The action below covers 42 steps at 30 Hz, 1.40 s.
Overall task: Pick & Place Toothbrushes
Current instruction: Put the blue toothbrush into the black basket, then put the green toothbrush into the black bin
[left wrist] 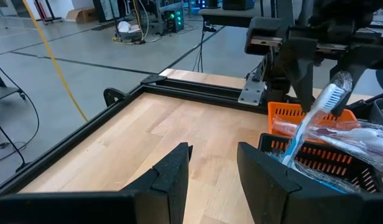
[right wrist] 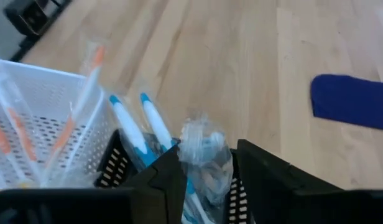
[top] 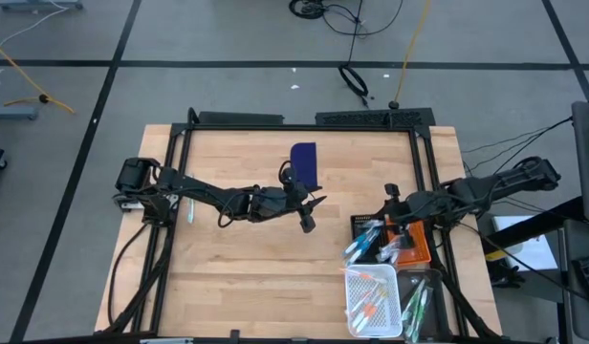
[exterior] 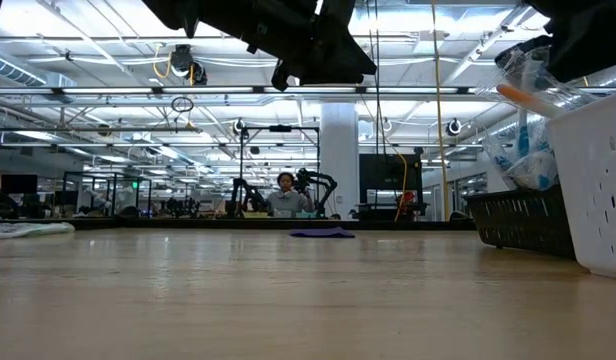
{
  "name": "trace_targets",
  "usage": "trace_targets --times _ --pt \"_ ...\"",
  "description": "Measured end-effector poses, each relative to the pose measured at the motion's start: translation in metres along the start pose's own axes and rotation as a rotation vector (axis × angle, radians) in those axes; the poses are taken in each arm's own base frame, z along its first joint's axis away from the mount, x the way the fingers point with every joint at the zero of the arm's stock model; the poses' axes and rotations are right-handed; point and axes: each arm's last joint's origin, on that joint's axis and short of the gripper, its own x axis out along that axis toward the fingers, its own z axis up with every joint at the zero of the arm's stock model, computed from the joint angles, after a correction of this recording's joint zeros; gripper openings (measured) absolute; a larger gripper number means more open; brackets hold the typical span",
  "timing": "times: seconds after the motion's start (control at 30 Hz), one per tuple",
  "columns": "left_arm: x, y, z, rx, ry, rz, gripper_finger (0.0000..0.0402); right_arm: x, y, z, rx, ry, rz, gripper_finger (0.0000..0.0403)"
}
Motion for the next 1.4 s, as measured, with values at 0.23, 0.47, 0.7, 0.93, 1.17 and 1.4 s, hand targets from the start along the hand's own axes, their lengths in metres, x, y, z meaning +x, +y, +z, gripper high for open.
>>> trace_targets --times 0.23,0.47,0.7,0.93,1.17,1.4 --pt "0.0 0.0 0.0 0.0 0.0 0.0 0.0138 -0.008 0.002 0.008 0.004 -0.091 0.086 0.0136" --pt "0.0 0.0 0.0 0.0 0.0 0.0 0.0138 -0.013 0.002 0.017 -0.018 -0.181 0.105 0.0133" --pt "0.0 0.0 0.0 0.0 0.0 0.0 0.0138 -0.015 0.002 0.019 -0.017 -0.209 0.096 0.0131" --pt "0.0 0.0 -0.002 -0.016 0.015 0.002 0.0138 -0.015 0.002 0.019 0.007 -0.21 0.101 0.0126" --pt "-0.002 0.003 -0.013 -0.066 0.129 0.053 0.0133 -0.01 0.002 0.02 0.012 -0.184 0.102 0.0125" --pt "-0.033 0.024 -0.023 -0.159 0.39 0.307 0.0104 -0.004 0.003 0.02 0.008 -0.156 0.101 0.0123"
